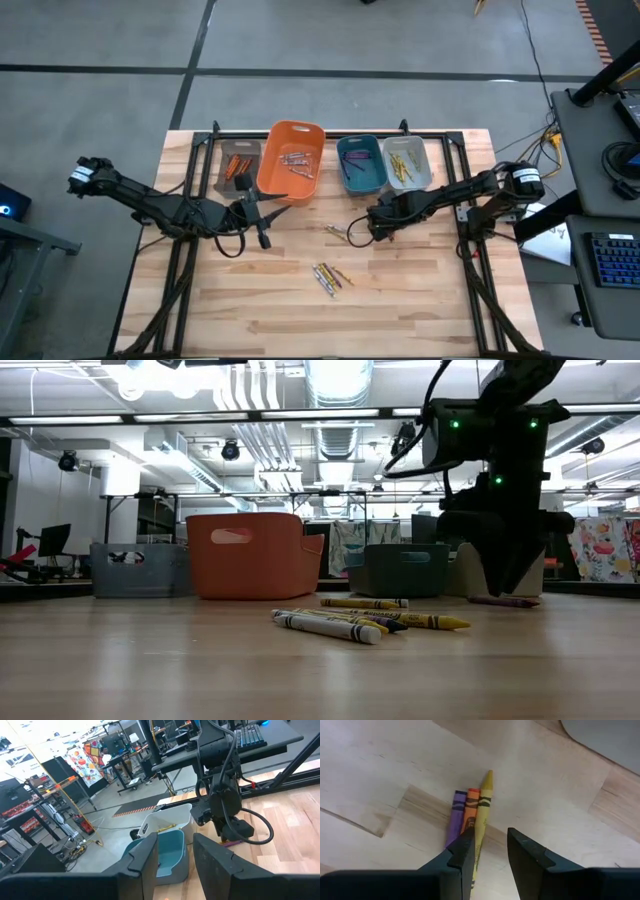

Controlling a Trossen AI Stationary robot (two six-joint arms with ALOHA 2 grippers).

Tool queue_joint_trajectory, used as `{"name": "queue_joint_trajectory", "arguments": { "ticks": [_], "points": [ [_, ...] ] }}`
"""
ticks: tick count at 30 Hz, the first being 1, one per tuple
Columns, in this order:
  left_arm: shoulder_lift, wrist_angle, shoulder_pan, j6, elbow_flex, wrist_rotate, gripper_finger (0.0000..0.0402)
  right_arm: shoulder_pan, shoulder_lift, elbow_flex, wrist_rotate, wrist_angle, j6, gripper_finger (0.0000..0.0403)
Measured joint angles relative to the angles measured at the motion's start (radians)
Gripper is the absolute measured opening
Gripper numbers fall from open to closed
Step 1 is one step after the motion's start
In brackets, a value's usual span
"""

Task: Sort crayons
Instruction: Put the yellow crayon into the white bin

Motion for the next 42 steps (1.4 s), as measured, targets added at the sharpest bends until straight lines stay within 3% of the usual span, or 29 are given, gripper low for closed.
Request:
{"name": "queue_joint_trajectory", "arguments": {
  "ticks": [15, 24, 35, 39, 42],
  "points": [
    [0.0, -0.009, 0.0, -0.011, 0.0, 0.0, 0.0107, 0.0, 0.051, -0.011, 0.015, -0.001, -0.018, 0.0098],
    [0.0, -0.011, 0.0, -0.019, 0.0, 0.0, 0.0107, -0.002, 0.05, -0.007, 0.016, -0.016, -0.048, 0.0015],
    [0.002, -0.016, 0.0, -0.054, 0.0, 0.001, 0.0107, -0.003, -0.116, 0.148, 0.027, -0.192, -0.132, 0.0012],
    [0.009, -0.014, 0.0, -0.08, 0.0, 0.005, 0.0107, -0.044, -0.184, 0.234, 0.154, -0.197, -0.227, 0.0012],
    [0.016, 0.005, 0.0, -0.091, 0.0, 0.007, 0.0107, -0.121, -0.21, 0.288, 0.192, -0.195, -0.326, 0.0012]
  ]
}}
